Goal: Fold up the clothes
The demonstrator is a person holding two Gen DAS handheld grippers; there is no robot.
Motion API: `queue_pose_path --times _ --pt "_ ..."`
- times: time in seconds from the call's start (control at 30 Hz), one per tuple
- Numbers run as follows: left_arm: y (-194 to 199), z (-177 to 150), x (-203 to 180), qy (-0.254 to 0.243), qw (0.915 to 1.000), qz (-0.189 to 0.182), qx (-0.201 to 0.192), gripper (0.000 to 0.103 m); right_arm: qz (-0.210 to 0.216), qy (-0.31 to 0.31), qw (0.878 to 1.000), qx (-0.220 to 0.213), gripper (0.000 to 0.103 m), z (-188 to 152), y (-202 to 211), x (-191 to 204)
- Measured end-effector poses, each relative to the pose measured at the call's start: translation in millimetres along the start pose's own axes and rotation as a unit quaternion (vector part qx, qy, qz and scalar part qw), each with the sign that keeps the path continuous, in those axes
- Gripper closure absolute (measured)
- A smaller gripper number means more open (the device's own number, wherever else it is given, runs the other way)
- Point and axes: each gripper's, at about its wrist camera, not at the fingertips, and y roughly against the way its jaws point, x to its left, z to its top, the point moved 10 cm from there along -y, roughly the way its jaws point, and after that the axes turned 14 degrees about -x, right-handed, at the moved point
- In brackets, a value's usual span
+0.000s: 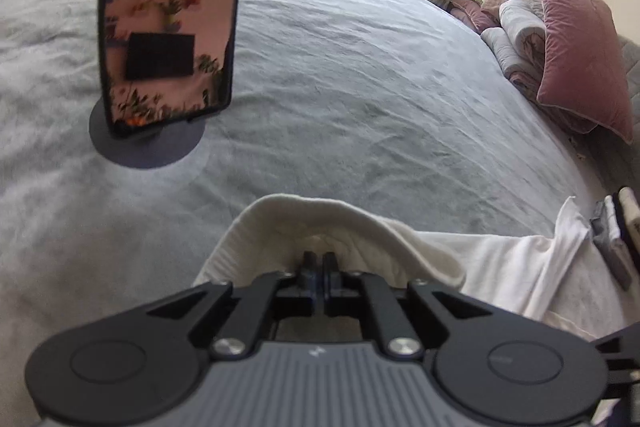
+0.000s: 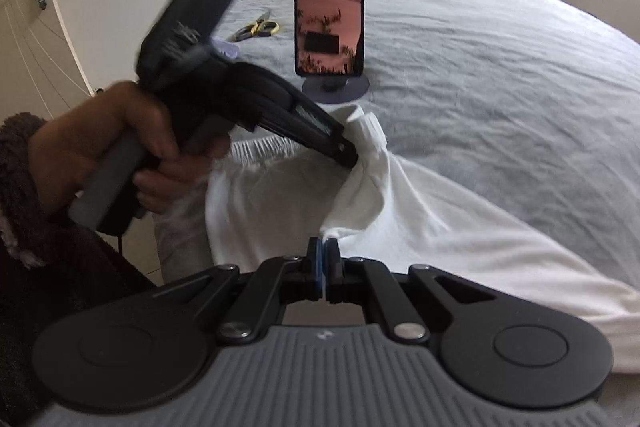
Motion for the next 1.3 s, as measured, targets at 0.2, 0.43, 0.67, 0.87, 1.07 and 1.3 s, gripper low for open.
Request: queue_pose_path --times 0.2,0.43,0.67,0.87,1.07,1.3 --pt "26.7 -10.8 1.8 0.075 0.9955 -0.057 0.014 0.065 -0.011 -0.042 0.999 -0.01 0.1 -17.7 -12.6 -6.6" --pt "41.6 -5.1 -10.3 0.101 0.9905 -0.094 -0.006 0.041 -0.023 -0.052 0.997 -0.045 0.09 -6.7 -3.7 -5.0" --pt "31.4 -8.0 -11.5 0.137 0.9855 -0.1 0.011 0.04 -0.043 -0.051 0.996 -0.063 0.065 5.5 -9.9 -19.2" --pt "22.3 -13.0 -10.8 0.17 0.9793 -0.106 0.029 0.04 -0.07 -0.044 0.994 -0.066 0.066 6.7 -24.5 -36.3" --pt "24.7 -11.9 -10.3 0.195 0.9732 -0.119 0.026 0.041 -0.035 -0.042 0.995 -0.087 0.087 16.1 -33.5 -14.2" --pt "25.0 -19.2 -0.7 0.16 0.9845 -0.069 0.022 0.068 0.004 -0.034 0.996 -0.08 0.088 19.4 -48.4 15.5"
